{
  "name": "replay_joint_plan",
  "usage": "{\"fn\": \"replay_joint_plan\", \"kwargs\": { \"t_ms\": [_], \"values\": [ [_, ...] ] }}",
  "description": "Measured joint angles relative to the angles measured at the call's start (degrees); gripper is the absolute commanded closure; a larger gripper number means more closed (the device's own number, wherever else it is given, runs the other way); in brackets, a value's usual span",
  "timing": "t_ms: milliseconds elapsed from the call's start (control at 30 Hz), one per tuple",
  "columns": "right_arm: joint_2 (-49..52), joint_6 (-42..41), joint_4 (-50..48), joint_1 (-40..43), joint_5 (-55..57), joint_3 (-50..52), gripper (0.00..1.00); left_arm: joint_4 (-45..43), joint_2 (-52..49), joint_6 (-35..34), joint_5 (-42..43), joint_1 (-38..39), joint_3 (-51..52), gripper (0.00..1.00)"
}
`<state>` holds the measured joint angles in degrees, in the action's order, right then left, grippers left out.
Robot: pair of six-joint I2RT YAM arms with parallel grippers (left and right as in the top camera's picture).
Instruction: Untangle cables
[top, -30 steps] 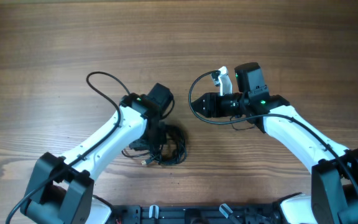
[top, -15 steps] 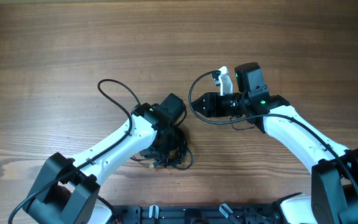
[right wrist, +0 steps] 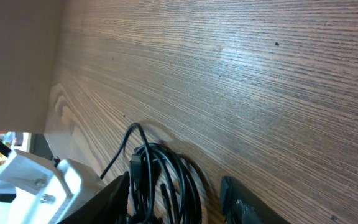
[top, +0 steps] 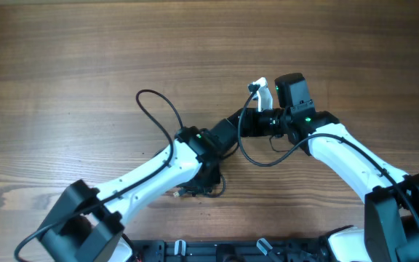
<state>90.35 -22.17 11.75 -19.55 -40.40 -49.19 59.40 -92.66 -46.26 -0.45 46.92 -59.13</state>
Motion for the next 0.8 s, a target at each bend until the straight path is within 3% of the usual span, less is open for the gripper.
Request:
{"fn": "replay_joint_plan", "kwargs": {
  "t_ms": [67, 167, 200, 400, 500, 700, 800],
  "values": [
    [0.0, 0.0, 0.0, 0.0, 0.0, 0.0, 0.50, 0.7, -2.4, -1.6, -1.2, 0.3, -0.1, 0.89],
    [0.0, 0.0, 0.0, 0.0, 0.0, 0.0, 0.50, 1.1, -4.6, -2.5, -1.7, 0.6, -0.1, 0.89],
    [0.0, 0.0, 0.0, 0.0, 0.0, 0.0, 0.50, 1.1, -4.9, -2.5, -1.7, 0.6, -0.1, 0.96],
    [0.0, -2.4, -3.1, 1.3, 0.0, 0.0, 0.50, 1.5, -4.9, -2.0, -3.6, 0.7, -0.3, 0.96],
    [0.0, -4.9, -3.5, 4.7, -0.6, 0.0, 0.49, 2.6, -2.2, 3.3, -4.1, -0.2, -4.4, 0.96],
    [0.1, -3.5, -10.5, 5.4, -20.3, 0.0, 0.51, -2.2, 15.6, 19.0, -4.9, -7.6, -9.4, 0.96],
    [0.3, -5.8, -18.6, 4.3, -24.0, 0.0, 0.55, -4.3, 15.9, 25.4, -4.9, -7.6, -9.4, 0.96]
  ]
}}
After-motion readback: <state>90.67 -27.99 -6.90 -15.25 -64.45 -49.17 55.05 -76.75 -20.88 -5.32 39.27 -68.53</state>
